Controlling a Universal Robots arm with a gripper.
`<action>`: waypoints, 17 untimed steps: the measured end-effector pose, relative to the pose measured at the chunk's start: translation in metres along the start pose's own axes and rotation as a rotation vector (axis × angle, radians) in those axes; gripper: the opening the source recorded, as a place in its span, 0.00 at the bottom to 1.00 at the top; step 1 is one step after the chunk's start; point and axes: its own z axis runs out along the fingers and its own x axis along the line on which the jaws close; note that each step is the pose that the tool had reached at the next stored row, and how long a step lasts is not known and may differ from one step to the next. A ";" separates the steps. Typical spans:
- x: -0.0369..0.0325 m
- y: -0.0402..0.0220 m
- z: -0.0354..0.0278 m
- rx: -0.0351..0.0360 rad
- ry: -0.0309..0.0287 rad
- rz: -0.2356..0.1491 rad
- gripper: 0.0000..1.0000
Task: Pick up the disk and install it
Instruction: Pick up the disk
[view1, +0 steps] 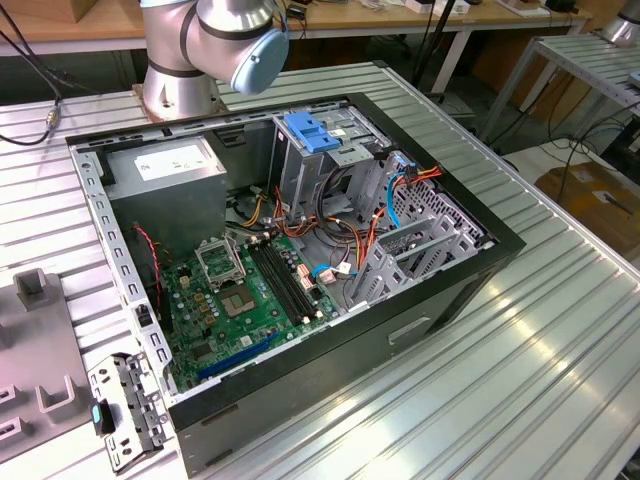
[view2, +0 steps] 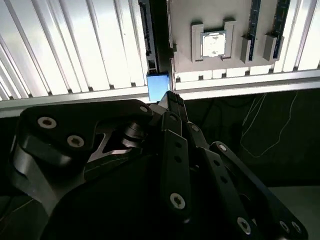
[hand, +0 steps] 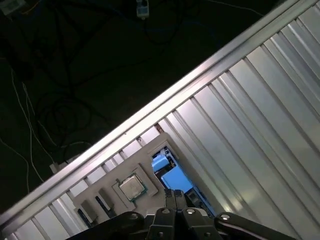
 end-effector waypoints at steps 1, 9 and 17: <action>0.0000 0.0000 0.0000 0.0010 0.0012 -0.030 0.11; 0.0000 0.0000 0.0001 0.0080 0.0085 -0.226 0.11; -0.0011 0.0004 0.0032 0.0496 -0.0032 -0.356 0.11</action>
